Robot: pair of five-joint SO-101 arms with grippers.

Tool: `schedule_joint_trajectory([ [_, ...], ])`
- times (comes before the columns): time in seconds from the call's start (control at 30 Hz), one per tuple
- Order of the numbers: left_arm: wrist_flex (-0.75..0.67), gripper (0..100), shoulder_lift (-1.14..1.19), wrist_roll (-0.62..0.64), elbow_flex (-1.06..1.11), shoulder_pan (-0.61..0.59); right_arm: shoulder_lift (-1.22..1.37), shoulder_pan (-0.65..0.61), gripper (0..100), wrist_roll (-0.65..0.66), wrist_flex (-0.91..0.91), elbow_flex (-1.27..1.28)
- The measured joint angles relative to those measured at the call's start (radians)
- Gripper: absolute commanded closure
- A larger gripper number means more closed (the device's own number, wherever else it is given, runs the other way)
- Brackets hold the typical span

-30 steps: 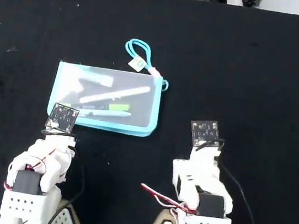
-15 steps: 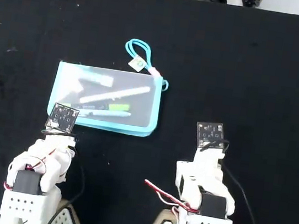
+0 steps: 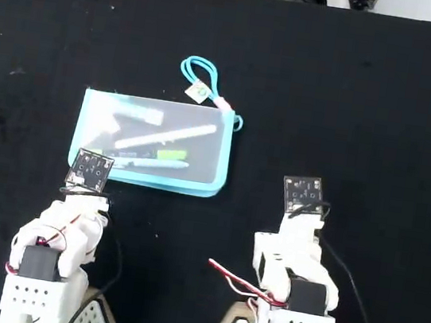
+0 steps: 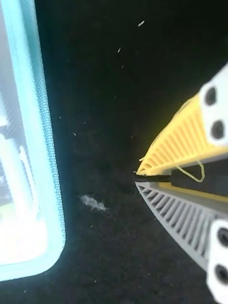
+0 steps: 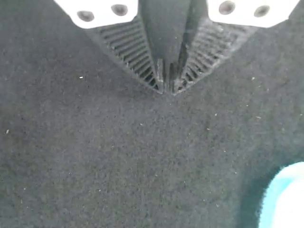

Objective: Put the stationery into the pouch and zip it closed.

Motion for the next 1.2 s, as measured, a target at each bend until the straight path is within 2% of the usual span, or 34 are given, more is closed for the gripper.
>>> schedule_joint_trajectory([
  [0.2, 0.0, 97, 0.0, 0.0, 0.0, -0.038, -0.061, 0.0, 98.6, 0.0, 0.035, -0.002],
  [0.77, 0.0, 97, 0.0, 0.002, 0.0, -0.037, -0.061, 0.0, 98.6, 0.0, 0.072, -0.002],
  [1.0, 0.0, 97, 0.0, 0.002, 0.0, -0.101, -0.061, 0.0, 98.6, 0.0, 0.072, -0.002],
  [1.2, 0.0, 97, -0.002, 0.002, 0.0, -0.107, -0.061, 0.0, 98.6, 0.0, 0.072, -0.002],
])
